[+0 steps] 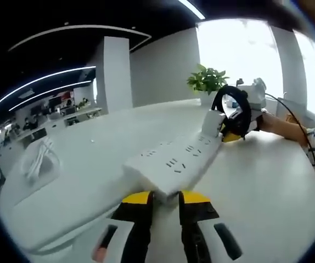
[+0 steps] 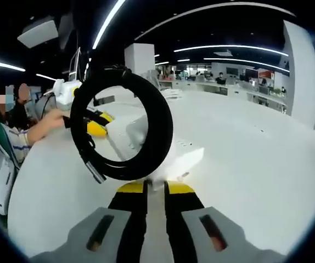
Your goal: Straighten the power strip on the desk, plug the charger into it
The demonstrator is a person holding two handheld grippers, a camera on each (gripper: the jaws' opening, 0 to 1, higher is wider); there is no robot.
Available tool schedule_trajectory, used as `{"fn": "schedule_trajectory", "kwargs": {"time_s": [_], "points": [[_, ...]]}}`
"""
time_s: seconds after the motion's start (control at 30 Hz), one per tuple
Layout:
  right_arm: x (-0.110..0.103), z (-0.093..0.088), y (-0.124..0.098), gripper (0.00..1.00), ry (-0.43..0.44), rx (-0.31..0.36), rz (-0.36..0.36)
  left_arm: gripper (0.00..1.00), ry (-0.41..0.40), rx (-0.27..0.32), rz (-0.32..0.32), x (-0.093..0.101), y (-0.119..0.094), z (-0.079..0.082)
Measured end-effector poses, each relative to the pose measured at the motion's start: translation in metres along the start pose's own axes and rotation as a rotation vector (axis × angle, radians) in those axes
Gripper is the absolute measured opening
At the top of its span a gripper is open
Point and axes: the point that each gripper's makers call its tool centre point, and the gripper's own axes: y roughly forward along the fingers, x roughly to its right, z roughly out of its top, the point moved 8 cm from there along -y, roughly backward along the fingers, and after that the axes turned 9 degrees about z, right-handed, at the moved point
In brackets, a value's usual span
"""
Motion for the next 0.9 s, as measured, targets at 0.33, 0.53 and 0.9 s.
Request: {"fn": "schedule_trajectory", "kwargs": {"time_s": [0.33, 0.53, 0.9], "points": [[0.004, 0.001, 0.001, 0.07, 0.017, 0.008, -0.015, 0.16, -0.014, 0.005, 0.012, -0.004, 0.002, 0.002], [0.006, 0.001, 0.002, 0.05, 0.025, 0.011, -0.024, 0.16, -0.020, 0.008, 0.021, -0.006, 0.004, 0.002], [0.008, 0.000, 0.005, 0.03, 0.042, 0.023, -0.031, 0.14, -0.026, 0.014, 0.038, -0.011, 0.008, 0.004]]}}
